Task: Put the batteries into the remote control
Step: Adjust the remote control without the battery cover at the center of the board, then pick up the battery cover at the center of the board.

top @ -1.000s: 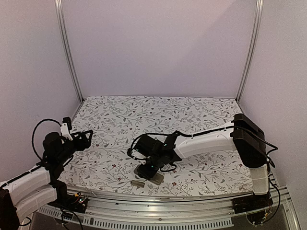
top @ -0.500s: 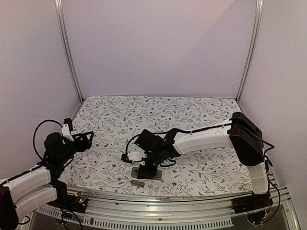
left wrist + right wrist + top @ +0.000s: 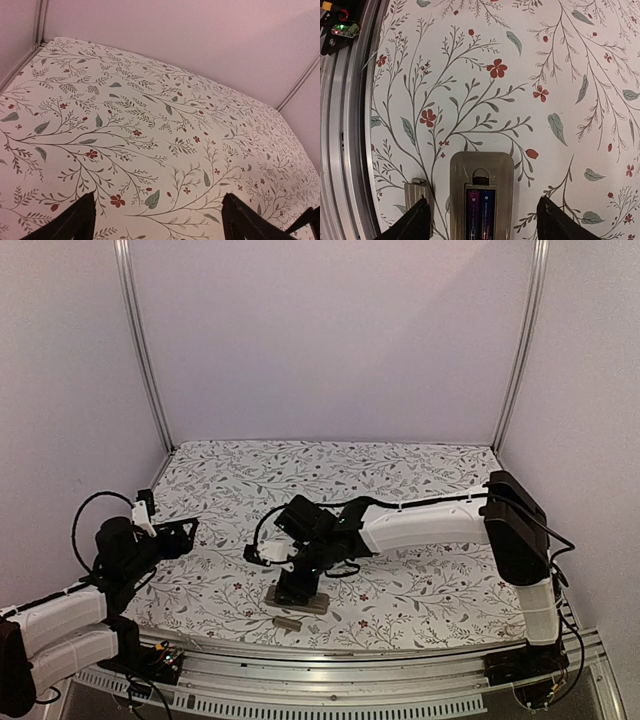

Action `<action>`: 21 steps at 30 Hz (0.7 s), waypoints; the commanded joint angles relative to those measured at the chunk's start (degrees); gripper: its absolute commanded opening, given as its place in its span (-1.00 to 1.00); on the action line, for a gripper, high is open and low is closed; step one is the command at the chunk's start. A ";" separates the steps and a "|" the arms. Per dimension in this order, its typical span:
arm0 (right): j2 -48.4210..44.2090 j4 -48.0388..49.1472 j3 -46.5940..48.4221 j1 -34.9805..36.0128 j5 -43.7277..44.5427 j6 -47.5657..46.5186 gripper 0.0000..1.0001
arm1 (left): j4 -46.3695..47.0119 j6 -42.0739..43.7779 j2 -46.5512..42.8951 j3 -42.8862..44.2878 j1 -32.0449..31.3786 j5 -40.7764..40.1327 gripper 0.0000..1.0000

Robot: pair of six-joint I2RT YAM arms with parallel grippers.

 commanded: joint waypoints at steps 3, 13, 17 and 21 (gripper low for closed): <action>-6.86 0.25 -2.45 4.85 3.42 7.43 0.19 | 0.32 0.10 -0.80 -0.67 -0.76 -0.53 0.73; -2.32 -6.85 4.68 7.45 8.32 21.60 0.03 | 0.10 -0.11 0.19 -0.66 -1.20 -0.49 0.72; -0.16 -10.15 5.65 8.37 8.74 23.04 0.01 | 0.18 -0.18 -0.10 -0.67 -1.23 -0.31 0.72; 1.37 -10.69 6.23 8.45 7.26 22.48 -0.02 | 0.12 -0.12 0.20 -0.67 -1.21 -0.60 0.72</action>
